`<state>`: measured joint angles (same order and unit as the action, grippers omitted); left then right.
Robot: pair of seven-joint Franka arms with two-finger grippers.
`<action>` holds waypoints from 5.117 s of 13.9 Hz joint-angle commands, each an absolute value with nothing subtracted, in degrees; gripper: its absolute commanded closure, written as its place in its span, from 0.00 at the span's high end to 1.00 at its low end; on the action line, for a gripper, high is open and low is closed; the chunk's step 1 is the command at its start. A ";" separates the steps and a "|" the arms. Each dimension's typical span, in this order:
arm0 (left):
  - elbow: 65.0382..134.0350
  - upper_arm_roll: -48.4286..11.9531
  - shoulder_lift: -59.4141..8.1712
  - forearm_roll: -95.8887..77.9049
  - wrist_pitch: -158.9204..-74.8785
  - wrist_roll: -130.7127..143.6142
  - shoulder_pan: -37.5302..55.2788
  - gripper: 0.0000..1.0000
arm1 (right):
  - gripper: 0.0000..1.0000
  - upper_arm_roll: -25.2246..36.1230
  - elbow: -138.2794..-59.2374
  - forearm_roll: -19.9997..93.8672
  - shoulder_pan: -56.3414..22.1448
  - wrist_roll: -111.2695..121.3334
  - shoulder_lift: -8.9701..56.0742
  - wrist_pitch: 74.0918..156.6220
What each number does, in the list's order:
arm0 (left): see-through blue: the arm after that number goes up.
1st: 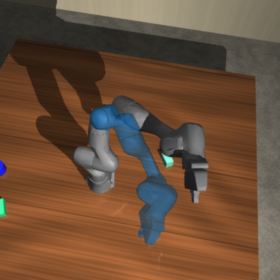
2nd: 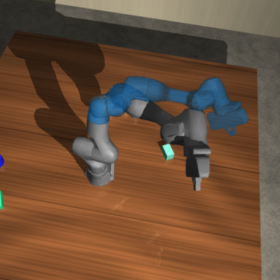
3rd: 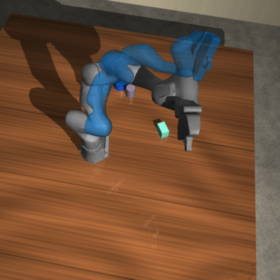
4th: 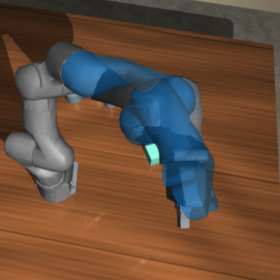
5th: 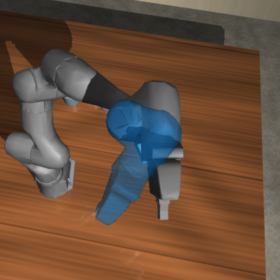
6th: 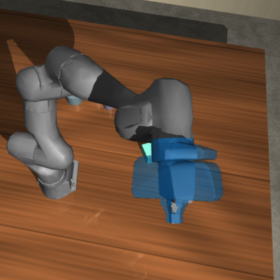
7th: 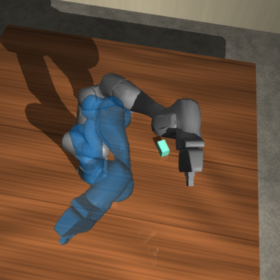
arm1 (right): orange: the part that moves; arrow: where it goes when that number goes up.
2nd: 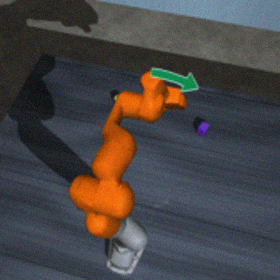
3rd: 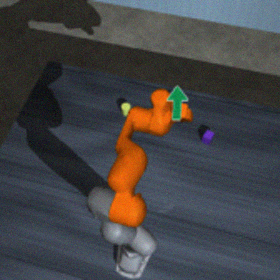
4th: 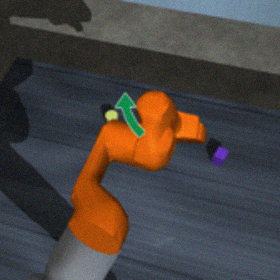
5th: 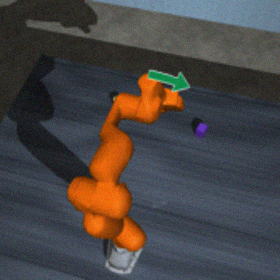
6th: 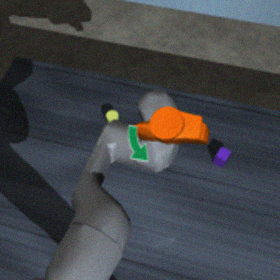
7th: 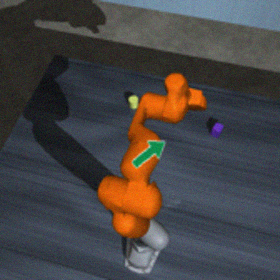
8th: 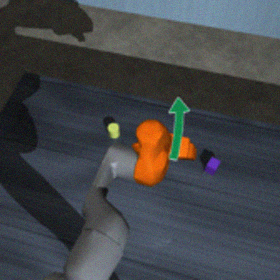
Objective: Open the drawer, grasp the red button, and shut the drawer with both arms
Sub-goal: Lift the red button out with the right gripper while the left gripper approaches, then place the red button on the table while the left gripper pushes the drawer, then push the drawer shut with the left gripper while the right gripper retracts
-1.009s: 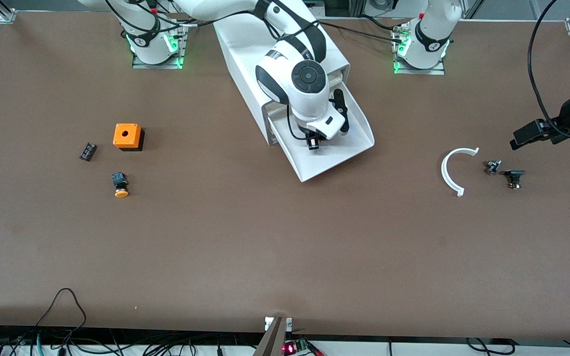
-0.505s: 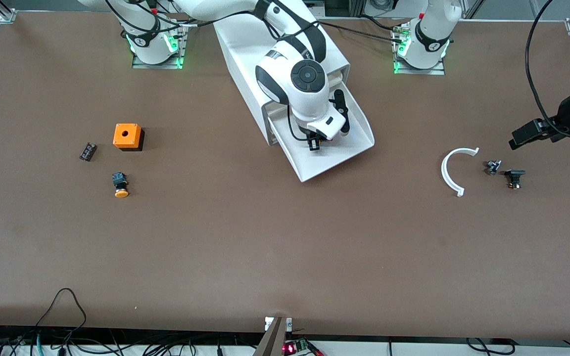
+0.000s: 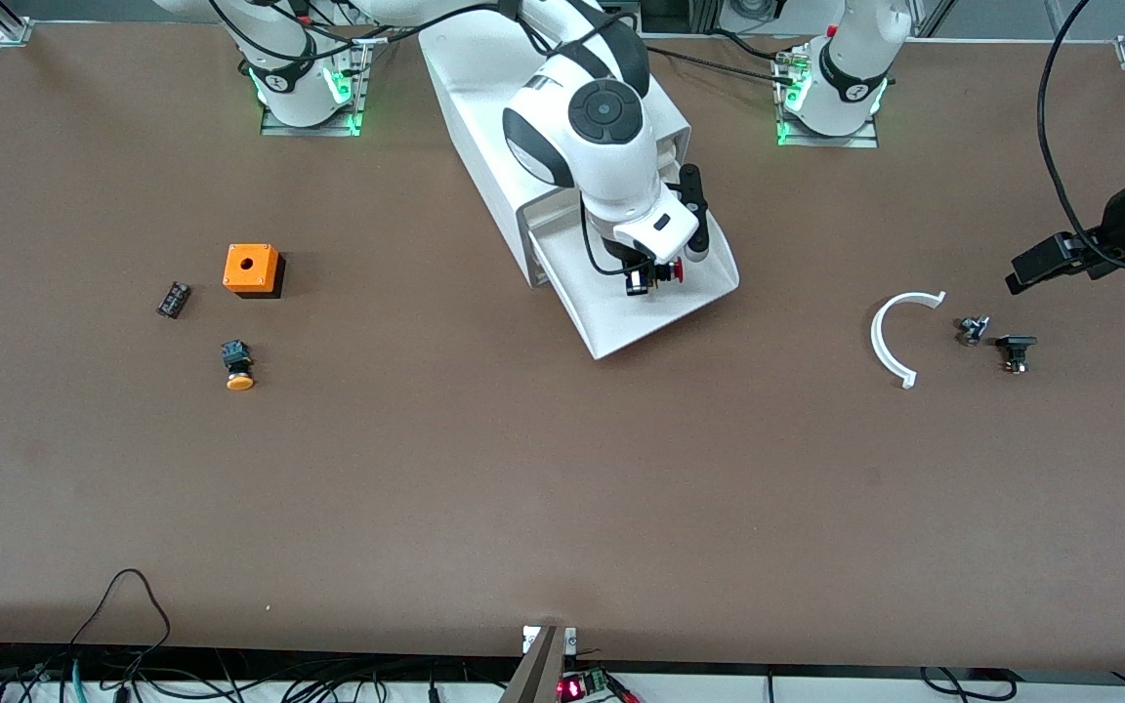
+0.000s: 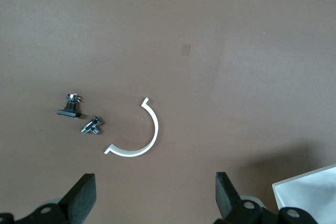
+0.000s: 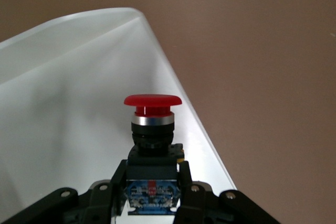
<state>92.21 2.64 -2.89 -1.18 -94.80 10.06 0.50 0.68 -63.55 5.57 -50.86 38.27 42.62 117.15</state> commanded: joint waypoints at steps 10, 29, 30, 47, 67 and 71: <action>96.93 -6.31 -7.38 0.53 -105.62 33.89 3.25 1.00 | 0.25 11.60 -83.64 5.71 -40.97 0.83 31.65 115.40; 117.42 -11.77 -18.72 -0.18 -142.38 60.38 15.29 1.00 | 0.26 11.87 -122.24 1.94 -23.04 -0.12 21.71 136.65; 118.20 -12.04 -18.72 -0.18 -142.38 60.21 15.47 1.00 | 0.27 11.87 -123.56 1.32 -21.90 2.70 21.71 139.19; 125.60 -31.19 -15.73 -0.35 -137.56 60.12 15.56 1.00 | 1.00 9.93 -93.28 1.32 -21.00 -10.10 16.96 98.29; 119.81 -29.02 -10.03 0.53 -133.60 59.07 7.92 1.00 | 1.00 3.16 -94.80 -0.62 -2.37 -6.15 3.01 93.42; 109.98 -22.70 -8.79 0.44 -120.80 45.30 6.24 1.00 | 1.00 3.08 -104.50 -0.70 -2.37 -5.54 -4.66 96.50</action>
